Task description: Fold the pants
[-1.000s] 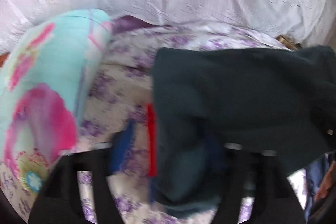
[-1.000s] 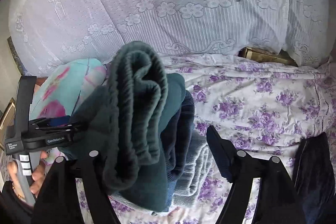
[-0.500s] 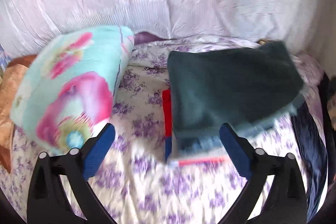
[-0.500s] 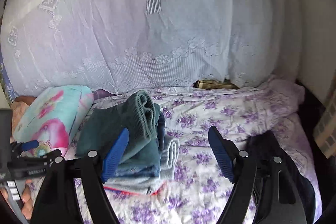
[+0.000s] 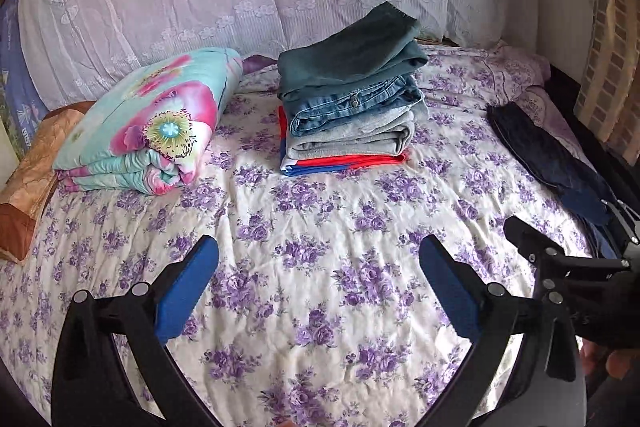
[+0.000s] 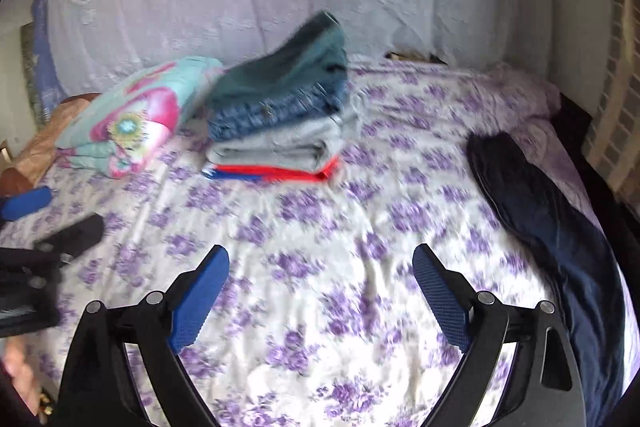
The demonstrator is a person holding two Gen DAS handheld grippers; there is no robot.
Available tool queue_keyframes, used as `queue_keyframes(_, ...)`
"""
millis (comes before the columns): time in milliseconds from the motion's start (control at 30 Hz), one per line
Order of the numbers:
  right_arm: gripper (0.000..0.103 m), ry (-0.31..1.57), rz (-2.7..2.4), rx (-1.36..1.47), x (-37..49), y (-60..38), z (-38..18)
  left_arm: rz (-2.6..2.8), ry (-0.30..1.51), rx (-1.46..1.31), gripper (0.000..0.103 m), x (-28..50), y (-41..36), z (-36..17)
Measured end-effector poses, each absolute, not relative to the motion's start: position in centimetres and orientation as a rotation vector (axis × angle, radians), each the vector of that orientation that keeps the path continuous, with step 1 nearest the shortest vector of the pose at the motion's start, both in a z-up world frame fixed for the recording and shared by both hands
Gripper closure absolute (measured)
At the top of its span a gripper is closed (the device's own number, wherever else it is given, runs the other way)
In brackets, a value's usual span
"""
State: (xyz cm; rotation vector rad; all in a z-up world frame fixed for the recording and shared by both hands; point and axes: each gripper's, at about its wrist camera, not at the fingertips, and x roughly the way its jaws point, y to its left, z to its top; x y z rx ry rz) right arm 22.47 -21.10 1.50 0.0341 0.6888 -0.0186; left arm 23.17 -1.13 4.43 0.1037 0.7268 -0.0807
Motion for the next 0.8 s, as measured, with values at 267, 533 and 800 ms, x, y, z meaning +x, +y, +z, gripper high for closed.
queue_keyframes(267,0.01,0.618,-0.04,0.028,21.3,-20.8,-1.5,-0.076,0.711,0.039,0.005,23.2,-0.4,2.5)
queue_keyframes(533,0.01,0.613,-0.036,0.022,20.7,-20.8,-1.4,-0.046,0.726,0.037,0.005,24.0,-0.5,1.3)
queue_keyframes(800,0.01,0.622,-0.032,0.025,20.7,-20.6,-1.6,-0.069,0.727,0.04,0.005,23.7,-0.9,1.2)
